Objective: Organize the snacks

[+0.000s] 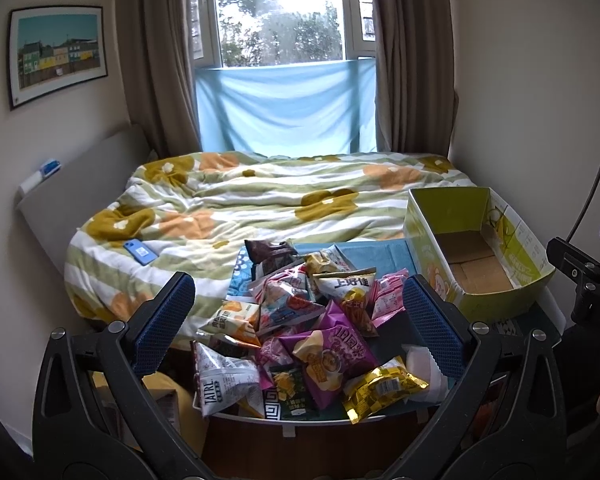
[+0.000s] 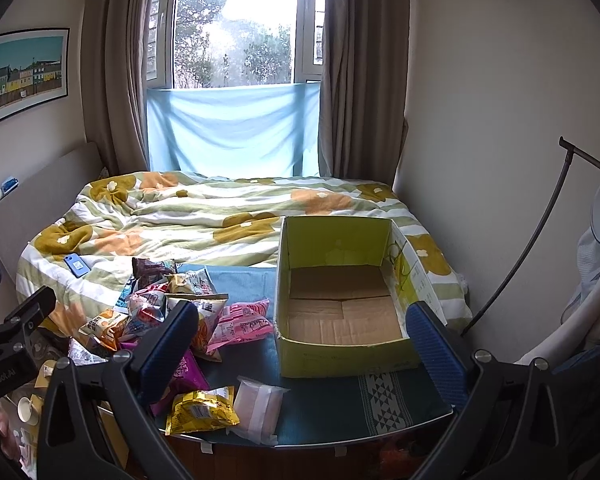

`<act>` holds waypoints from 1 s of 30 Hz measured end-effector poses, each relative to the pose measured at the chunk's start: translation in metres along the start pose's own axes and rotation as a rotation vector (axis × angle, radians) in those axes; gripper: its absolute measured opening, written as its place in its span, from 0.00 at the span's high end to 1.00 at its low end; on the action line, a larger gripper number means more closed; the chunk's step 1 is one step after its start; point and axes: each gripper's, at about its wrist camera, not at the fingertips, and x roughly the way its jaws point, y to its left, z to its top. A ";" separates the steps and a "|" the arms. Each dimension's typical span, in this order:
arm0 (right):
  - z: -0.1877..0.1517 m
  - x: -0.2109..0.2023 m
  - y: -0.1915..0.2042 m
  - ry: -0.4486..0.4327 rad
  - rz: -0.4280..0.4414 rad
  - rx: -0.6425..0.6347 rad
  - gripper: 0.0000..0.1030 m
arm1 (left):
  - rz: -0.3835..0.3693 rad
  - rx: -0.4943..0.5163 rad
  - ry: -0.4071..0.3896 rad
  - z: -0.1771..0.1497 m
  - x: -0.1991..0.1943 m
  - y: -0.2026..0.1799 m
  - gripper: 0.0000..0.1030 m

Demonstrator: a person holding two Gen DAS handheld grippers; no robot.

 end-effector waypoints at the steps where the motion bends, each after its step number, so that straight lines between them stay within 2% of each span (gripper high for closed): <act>1: 0.000 0.000 0.000 0.000 0.000 -0.001 0.00 | -0.001 0.000 0.001 0.000 0.000 0.000 0.00; 21: -0.002 -0.002 0.000 0.006 0.009 -0.002 0.00 | 0.000 -0.005 0.008 0.000 0.001 -0.002 0.00; 26: 0.002 0.001 0.000 0.022 0.045 -0.006 0.00 | 0.016 -0.034 0.051 -0.003 0.001 0.009 0.00; 30: 0.000 0.011 0.003 0.044 0.105 -0.029 0.00 | 0.042 -0.060 0.078 -0.021 0.007 0.023 0.00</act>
